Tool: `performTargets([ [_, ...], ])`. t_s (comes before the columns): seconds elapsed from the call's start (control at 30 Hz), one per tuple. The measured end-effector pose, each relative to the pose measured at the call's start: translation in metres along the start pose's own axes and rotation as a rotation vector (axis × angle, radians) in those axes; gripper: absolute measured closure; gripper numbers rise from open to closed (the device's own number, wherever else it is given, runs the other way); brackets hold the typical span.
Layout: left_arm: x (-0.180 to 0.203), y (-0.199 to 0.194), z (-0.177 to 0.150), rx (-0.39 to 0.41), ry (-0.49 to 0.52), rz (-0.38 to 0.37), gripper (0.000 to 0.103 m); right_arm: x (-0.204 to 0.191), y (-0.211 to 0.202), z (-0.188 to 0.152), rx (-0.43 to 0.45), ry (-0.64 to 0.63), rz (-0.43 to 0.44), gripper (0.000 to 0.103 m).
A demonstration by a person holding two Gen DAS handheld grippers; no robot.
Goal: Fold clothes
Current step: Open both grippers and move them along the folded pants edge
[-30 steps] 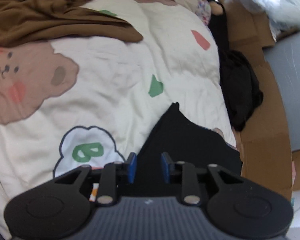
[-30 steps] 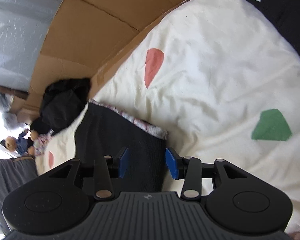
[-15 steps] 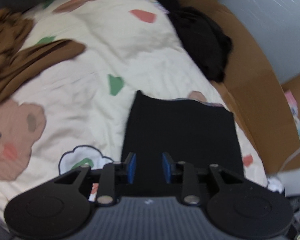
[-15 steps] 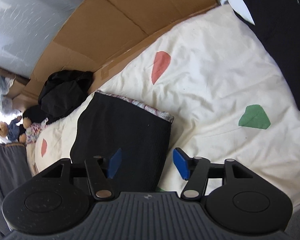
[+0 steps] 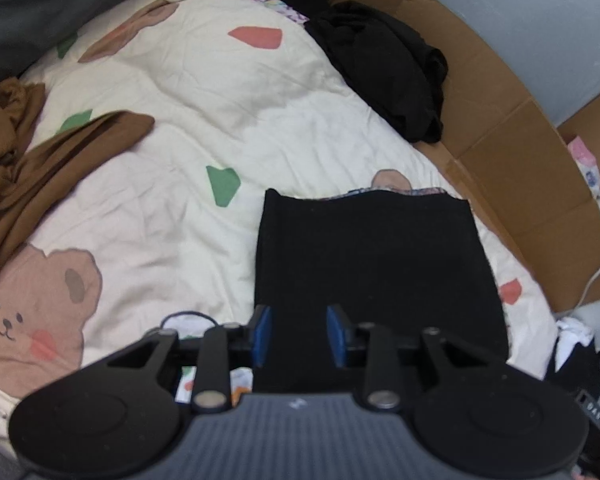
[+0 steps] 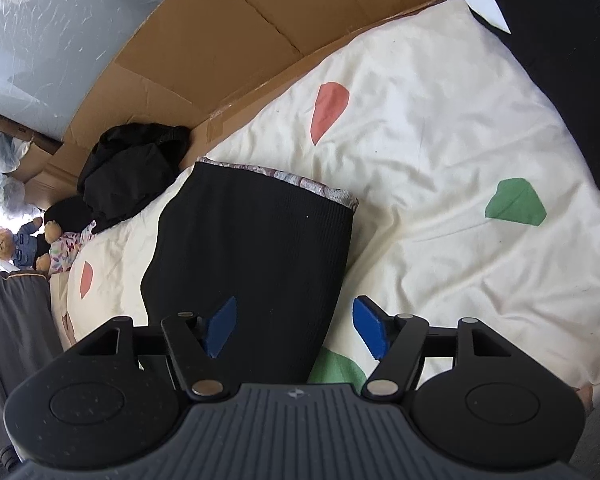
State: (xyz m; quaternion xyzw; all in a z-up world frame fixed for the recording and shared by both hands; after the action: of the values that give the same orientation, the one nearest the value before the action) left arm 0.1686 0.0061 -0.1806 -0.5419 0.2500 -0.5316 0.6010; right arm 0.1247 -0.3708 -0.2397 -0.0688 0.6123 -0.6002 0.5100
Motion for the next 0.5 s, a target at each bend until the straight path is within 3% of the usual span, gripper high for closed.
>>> performTargets([
  [0.5, 0.028, 0.022, 0.014, -0.017, 0.083, 0.089, 0.063, 0.029, 0.035, -0.005, -0.002, 0.004, 0.050, 0.026],
])
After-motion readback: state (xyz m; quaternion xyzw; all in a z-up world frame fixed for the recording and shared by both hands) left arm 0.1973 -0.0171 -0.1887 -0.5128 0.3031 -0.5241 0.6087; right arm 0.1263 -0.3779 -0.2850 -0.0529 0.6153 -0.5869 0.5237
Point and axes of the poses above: each gripper's, at about its wrist camera, not at the fingertips, and y roughly the way its jaws point, x to its right, z to its top, the point moved 5 cm from there along y, roughly the way its jaws point, and after that the axes turned 2 degrees about -y, right-handed, at the moved point
